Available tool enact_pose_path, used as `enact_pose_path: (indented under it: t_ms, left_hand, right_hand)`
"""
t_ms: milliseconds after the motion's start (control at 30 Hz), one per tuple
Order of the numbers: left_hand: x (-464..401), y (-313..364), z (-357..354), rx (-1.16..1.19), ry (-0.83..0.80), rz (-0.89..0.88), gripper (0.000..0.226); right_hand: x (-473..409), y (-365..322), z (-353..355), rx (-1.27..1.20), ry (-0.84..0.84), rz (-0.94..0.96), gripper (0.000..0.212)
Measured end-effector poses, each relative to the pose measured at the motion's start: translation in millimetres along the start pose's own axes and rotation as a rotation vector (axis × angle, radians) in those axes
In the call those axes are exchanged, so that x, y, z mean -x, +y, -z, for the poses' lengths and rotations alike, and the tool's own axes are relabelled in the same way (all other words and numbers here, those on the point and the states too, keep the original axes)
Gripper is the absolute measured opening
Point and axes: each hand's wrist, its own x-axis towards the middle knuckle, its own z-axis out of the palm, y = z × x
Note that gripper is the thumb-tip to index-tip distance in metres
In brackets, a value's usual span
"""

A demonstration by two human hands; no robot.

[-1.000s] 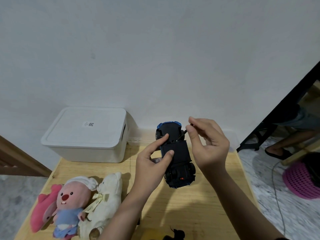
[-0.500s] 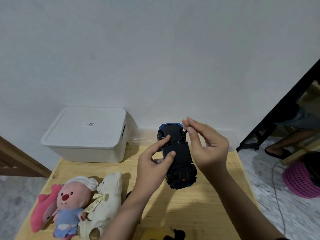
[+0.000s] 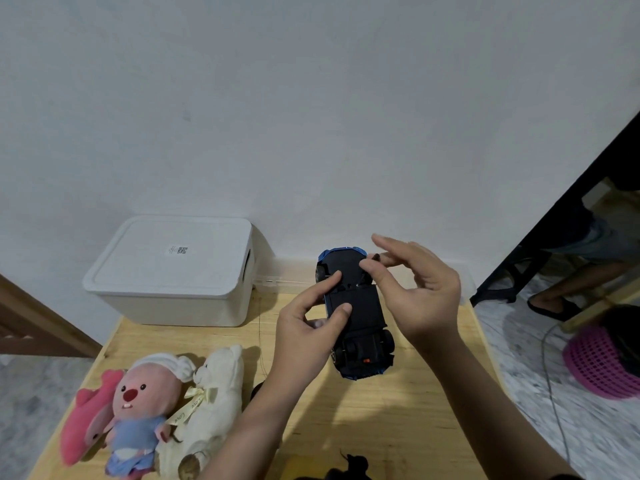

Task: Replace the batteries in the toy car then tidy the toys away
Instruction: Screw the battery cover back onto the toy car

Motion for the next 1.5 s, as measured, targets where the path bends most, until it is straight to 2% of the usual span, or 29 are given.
enact_pose_path:
  t_ms: [133, 233, 333, 467, 633, 733, 900, 1000, 1167, 1300, 1400, 1500]
  left_hand:
    - [2.7, 0.6, -1.0, 0.029, -0.009, 0.019, 0.042]
    - [2.4, -0.1, -0.8, 0.022, -0.012, 0.017, 0.042]
    - [2.1, -0.9, -0.3, 0.019, -0.007, 0.015, 0.042]
    - [2.2, -1.8, -1.1, 0.015, -0.012, 0.011, 0.043]
    - [2.5, -4.0, -0.3, 0.023, -0.016, 0.017, 0.042]
    - [3.6, -2.8, -0.5, 0.03, -0.025, 0.007, 0.042]
    - [3.3, -1.5, 0.1, 0.049, -0.028, 0.008, 0.041]
    - [2.9, -2.4, 1.8, 0.049, -0.018, 0.001, 0.041]
    - [2.8, -2.8, 2.2, 0.053, -0.011, 0.004, 0.041]
    - [1.7, -5.3, 4.6, 0.038, 0.01, 0.012, 0.041]
    - [1.9, -5.4, 5.0, 0.045, 0.013, 0.014, 0.041]
    - [2.6, -4.8, 5.6, 0.047, 0.012, 0.011, 0.04]
  right_hand:
    - [-1.1, 0.6, 0.4, 0.05, -0.003, 0.052, 0.016]
    - [-0.2, 1.5, 0.8, 0.056, -0.034, 0.063, 0.019]
    - [-0.9, -1.2, 1.0, -0.008, -0.013, -0.029, 0.022]
    - [-3.6, -0.9, 0.2, 0.023, -0.006, 0.015, 0.018]
    - [-4.9, -1.3, 0.9, 0.023, -0.082, 0.003, 0.019]
    - [-6.0, -3.5, 0.4, -0.004, -0.048, -0.045, 0.018]
    - [-6.1, -2.3, 0.8, 0.035, -0.049, 0.012, 0.012]
    - [-5.2, -2.0, 1.9, 0.011, -0.091, -0.024, 0.015]
    - [-5.4, -1.8, 0.8, 0.01, -0.037, -0.027, 0.017]
    - [-2.3, -1.4, 2.2, 0.006, -0.092, -0.021, 0.017]
    - [-2.2, -3.7, 0.2, -0.029, -0.072, -0.108, 0.019]
    - [-4.6, -4.4, -2.4, -0.013, -0.081, -0.082, 0.019]
